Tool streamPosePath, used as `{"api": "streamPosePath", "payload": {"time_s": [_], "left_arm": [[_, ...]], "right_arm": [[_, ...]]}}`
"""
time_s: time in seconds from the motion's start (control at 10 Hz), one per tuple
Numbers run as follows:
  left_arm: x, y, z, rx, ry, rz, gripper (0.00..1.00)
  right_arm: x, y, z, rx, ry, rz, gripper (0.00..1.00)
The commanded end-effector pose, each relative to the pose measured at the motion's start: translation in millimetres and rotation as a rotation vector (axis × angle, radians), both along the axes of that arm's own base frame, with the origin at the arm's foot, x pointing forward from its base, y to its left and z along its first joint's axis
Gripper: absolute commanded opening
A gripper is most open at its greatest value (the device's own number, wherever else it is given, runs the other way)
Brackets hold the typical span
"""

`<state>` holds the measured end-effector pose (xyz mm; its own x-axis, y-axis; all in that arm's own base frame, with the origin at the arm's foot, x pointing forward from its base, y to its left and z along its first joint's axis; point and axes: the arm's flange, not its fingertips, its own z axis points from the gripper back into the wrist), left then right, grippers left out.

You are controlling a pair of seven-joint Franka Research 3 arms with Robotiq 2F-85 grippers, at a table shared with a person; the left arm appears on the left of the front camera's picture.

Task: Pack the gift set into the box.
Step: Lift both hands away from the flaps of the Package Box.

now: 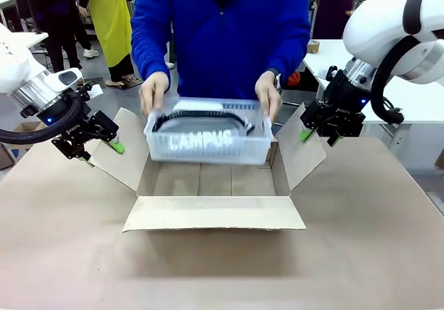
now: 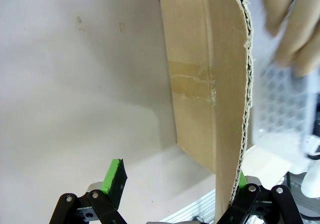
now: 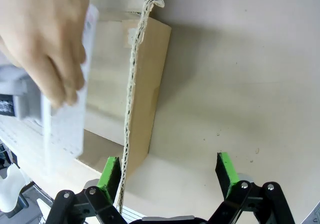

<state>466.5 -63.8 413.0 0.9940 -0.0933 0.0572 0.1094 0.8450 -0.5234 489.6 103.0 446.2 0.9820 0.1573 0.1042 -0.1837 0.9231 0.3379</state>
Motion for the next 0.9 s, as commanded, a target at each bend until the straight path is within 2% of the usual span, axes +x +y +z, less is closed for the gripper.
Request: {"api": "streamPosePath", "payload": {"time_s": [0.0, 0.8], "left_arm": [[-1.6, 0.6, 2.0, 0.012, 0.002, 0.006, 1.0], [-1.6, 0.6, 2.0, 0.012, 0.002, 0.006, 1.0]], "right_arm": [[0.6, 0.3, 2.8, -0.006, 0.003, -0.004, 1.0], [0.6, 0.3, 2.8, -0.006, 0.003, -0.004, 1.0]]}}
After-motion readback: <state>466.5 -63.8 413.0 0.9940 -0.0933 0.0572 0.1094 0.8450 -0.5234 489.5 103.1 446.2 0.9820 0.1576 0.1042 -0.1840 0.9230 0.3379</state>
